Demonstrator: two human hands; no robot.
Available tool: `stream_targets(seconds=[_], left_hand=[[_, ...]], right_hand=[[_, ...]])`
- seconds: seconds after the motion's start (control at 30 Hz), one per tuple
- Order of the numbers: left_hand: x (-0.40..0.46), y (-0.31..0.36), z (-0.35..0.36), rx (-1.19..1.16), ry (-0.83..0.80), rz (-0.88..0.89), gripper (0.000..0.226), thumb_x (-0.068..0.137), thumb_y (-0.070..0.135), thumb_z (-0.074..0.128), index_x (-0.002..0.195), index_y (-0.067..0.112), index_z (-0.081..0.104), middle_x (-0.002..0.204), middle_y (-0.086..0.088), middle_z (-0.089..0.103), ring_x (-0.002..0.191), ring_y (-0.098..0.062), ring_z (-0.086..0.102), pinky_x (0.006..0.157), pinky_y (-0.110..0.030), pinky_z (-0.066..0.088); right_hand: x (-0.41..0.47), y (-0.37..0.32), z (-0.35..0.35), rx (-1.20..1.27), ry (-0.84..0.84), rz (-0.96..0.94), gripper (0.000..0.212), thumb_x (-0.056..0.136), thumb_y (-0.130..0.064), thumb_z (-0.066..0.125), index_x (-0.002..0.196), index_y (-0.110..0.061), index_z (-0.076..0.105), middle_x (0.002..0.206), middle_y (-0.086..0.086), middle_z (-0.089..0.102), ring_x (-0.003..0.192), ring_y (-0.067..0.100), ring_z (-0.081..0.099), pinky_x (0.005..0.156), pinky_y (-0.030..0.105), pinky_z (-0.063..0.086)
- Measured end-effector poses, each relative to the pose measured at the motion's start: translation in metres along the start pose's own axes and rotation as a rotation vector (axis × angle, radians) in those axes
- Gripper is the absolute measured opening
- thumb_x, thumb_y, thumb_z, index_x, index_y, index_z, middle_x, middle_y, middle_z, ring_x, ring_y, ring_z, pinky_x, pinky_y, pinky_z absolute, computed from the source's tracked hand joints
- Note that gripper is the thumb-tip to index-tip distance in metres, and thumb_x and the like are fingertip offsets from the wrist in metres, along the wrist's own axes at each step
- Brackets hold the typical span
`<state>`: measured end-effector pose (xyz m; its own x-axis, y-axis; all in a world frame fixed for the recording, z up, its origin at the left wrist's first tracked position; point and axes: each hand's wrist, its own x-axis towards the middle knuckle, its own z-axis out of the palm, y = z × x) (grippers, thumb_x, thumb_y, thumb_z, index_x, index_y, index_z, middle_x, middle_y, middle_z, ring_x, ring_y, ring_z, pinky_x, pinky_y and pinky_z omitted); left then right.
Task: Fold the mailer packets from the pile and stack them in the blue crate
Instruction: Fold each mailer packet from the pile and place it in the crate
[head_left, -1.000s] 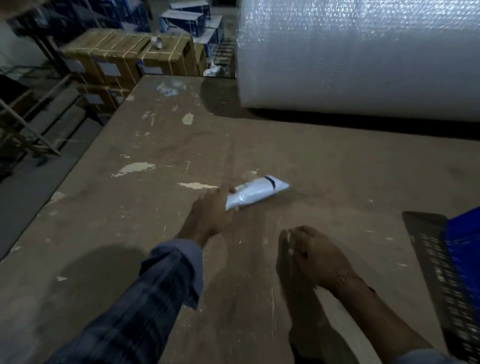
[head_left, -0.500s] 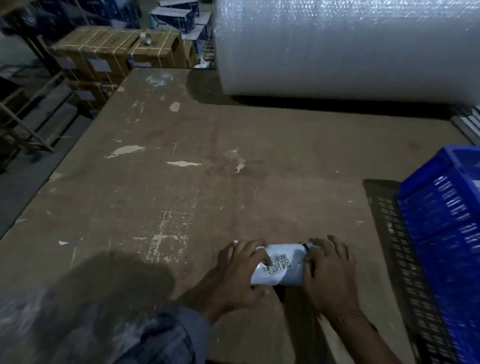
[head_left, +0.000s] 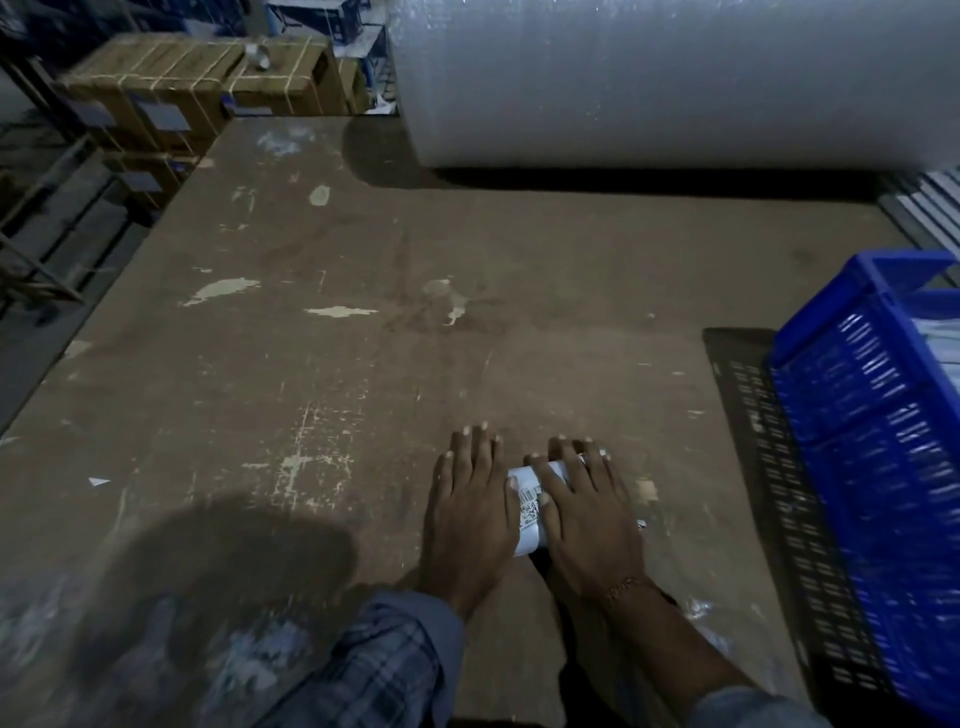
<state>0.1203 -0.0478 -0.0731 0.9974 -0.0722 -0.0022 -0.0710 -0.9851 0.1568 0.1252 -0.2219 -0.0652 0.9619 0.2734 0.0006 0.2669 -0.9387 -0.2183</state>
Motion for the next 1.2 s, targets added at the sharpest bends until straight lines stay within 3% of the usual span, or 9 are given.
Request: stream_targets(seconds=[0.1,0.23,0.37,0.47,0.57,0.67,0.83,1.03,1.2], left_hand=[[0.004,-0.001,0.005,0.015,0.0,0.008,0.059,0.114,0.036,0.018,0.163,0.007,0.032,0.174,-0.013,0.024,0.162,-0.034,0.017,0.125,-0.053,0.03],[0.011,-0.004,0.013,0.049,-0.045,0.056,0.061,0.112,0.037,0.015,0.165,0.01,0.028,0.175,-0.015,0.018,0.163,-0.039,0.009,0.125,-0.056,0.026],[0.009,-0.006,0.013,0.056,-0.067,0.131,0.067,0.107,0.039,0.017,0.167,0.011,0.025,0.176,-0.015,0.012,0.162,-0.042,0.0,0.127,-0.061,0.017],[0.008,-0.008,0.009,0.059,-0.037,0.158,0.065,0.107,0.04,0.021,0.166,0.014,0.028,0.175,-0.015,0.019,0.162,-0.043,0.009,0.125,-0.064,0.019],[0.02,-0.015,0.01,0.059,-0.027,0.076,0.065,0.107,0.038,0.02,0.166,0.012,0.029,0.176,-0.014,0.017,0.162,-0.038,0.011,0.124,-0.068,0.013],[0.032,-0.012,0.007,0.063,-0.015,-0.061,0.07,0.105,0.036,0.015,0.168,0.006,0.013,0.176,-0.019,0.005,0.163,-0.041,-0.001,0.122,-0.072,0.006],[0.008,0.002,0.003,0.071,0.033,-0.031,0.069,0.111,0.037,0.016,0.166,-0.001,-0.001,0.174,-0.026,-0.01,0.16,-0.048,-0.01,0.121,-0.071,0.008],[-0.004,-0.005,0.003,0.092,0.032,0.03,0.071,0.109,0.038,0.023,0.166,-0.001,0.011,0.175,-0.024,0.0,0.161,-0.046,-0.004,0.121,-0.073,0.007],[0.012,0.001,0.001,0.046,0.081,-0.152,0.068,0.108,0.03,0.031,0.165,-0.004,0.015,0.172,-0.029,0.01,0.16,-0.049,0.004,0.121,-0.075,0.005]], right_hand=[[0.005,-0.001,0.004,-0.043,-0.016,0.002,0.052,0.102,-0.033,0.034,0.15,-0.026,0.054,0.161,0.013,0.041,0.149,0.04,0.034,0.124,0.055,0.023],[0.012,0.002,0.006,-0.074,-0.036,-0.013,0.051,0.103,-0.035,0.031,0.146,-0.027,0.058,0.156,0.014,0.049,0.146,0.039,0.041,0.121,0.053,0.027],[0.018,0.005,0.01,-0.085,-0.057,-0.033,0.054,0.105,-0.036,0.027,0.155,-0.031,0.046,0.166,0.008,0.035,0.153,0.035,0.03,0.124,0.049,0.024],[0.018,0.004,0.009,-0.087,-0.053,-0.032,0.056,0.106,-0.036,0.024,0.159,-0.029,0.04,0.17,0.006,0.027,0.157,0.033,0.022,0.126,0.049,0.021],[0.004,-0.008,0.006,-0.057,0.02,-0.003,0.052,0.106,-0.03,0.031,0.153,-0.021,0.049,0.165,0.006,0.037,0.153,0.035,0.031,0.126,0.048,0.021],[-0.022,-0.015,0.006,-0.009,0.087,-0.018,0.051,0.107,-0.027,0.032,0.154,-0.013,0.048,0.164,0.006,0.04,0.152,0.036,0.033,0.124,0.05,0.027],[-0.009,-0.009,0.008,-0.013,0.032,0.009,0.054,0.109,-0.03,0.023,0.158,-0.017,0.042,0.167,0.008,0.034,0.154,0.036,0.028,0.124,0.051,0.025],[0.023,0.001,0.013,-0.008,-0.001,0.093,0.06,0.102,-0.032,0.028,0.149,-0.001,0.051,0.157,0.021,0.045,0.143,0.044,0.045,0.112,0.057,0.043],[-0.012,-0.006,0.017,-0.031,0.058,0.074,0.06,0.105,-0.033,0.03,0.155,-0.003,0.043,0.162,0.017,0.039,0.151,0.041,0.033,0.12,0.052,0.03]])
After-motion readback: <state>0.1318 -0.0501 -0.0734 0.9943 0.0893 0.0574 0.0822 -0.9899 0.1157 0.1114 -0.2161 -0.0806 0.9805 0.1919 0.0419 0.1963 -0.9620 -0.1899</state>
